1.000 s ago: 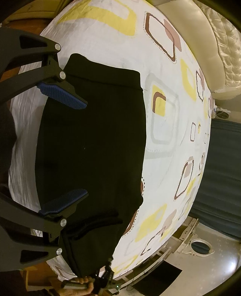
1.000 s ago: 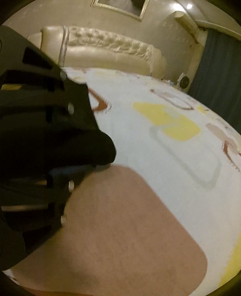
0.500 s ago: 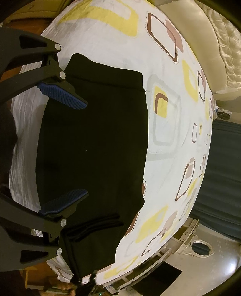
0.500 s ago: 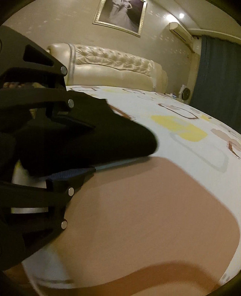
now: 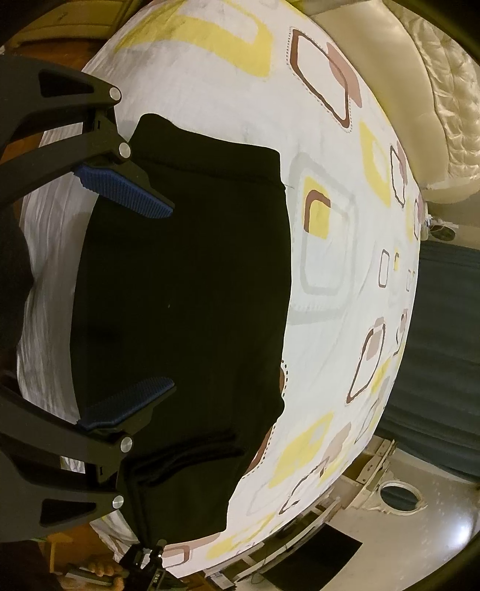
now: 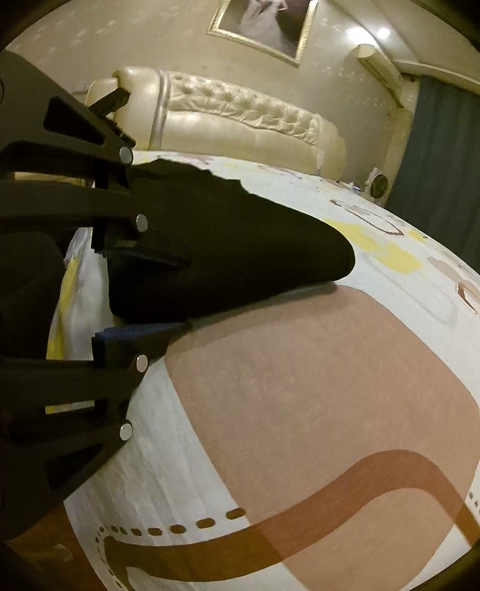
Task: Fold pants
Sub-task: 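Grasp the folded edge of the black garment with the right tool, then grasp the garment with the left tool while the right tool holds its edge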
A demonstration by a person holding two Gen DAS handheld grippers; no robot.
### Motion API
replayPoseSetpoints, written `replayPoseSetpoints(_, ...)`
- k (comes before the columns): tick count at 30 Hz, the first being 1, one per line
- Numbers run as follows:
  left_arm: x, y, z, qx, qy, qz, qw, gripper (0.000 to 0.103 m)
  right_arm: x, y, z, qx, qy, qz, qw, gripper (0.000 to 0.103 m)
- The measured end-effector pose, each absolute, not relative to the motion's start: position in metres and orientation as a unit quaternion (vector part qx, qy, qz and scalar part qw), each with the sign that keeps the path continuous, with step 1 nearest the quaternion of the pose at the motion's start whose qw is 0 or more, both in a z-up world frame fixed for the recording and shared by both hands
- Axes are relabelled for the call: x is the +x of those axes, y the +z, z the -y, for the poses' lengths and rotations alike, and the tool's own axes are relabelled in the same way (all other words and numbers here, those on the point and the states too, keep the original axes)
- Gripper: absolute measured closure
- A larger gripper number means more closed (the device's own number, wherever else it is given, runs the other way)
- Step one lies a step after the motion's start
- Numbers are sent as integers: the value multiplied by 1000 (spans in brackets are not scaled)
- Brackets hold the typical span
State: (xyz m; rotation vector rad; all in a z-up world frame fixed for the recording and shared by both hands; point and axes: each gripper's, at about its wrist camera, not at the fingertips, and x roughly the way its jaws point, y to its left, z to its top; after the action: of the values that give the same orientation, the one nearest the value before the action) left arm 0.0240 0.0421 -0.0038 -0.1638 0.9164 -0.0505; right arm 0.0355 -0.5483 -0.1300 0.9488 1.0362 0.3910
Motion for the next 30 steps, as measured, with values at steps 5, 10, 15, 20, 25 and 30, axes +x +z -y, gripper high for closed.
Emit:
replayPoseSetpoints(5, 24, -4, -43, -75, -23, -441, 894, 16, 27, -104, 556, 422, 148, -455, 770, 71)
replayPoseSetpoints(10, 24, -3, -44, -77, -22, -441, 894, 16, 21, -75, 553, 439, 165, -413, 781, 61)
replayPoseSetpoints(15, 23, -2, -46, -74, -20, -439, 895, 16, 29, -81, 526, 441, 216, -432, 756, 58)
replayPoseSetpoints(20, 23, -2, -52, -81, -17, -441, 894, 16, 39, -102, 513, 435, 206, -466, 743, 59)
replayPoseSetpoints(25, 28, -4, -69, -98, -25, -449, 888, 16, 36, -109, 515, 443, 207, -466, 738, 60)
replayPoseSetpoints(30, 36, -1, -121, -151, -25, -451, 879, 16, 35, -108, 512, 436, 206, -466, 742, 59)
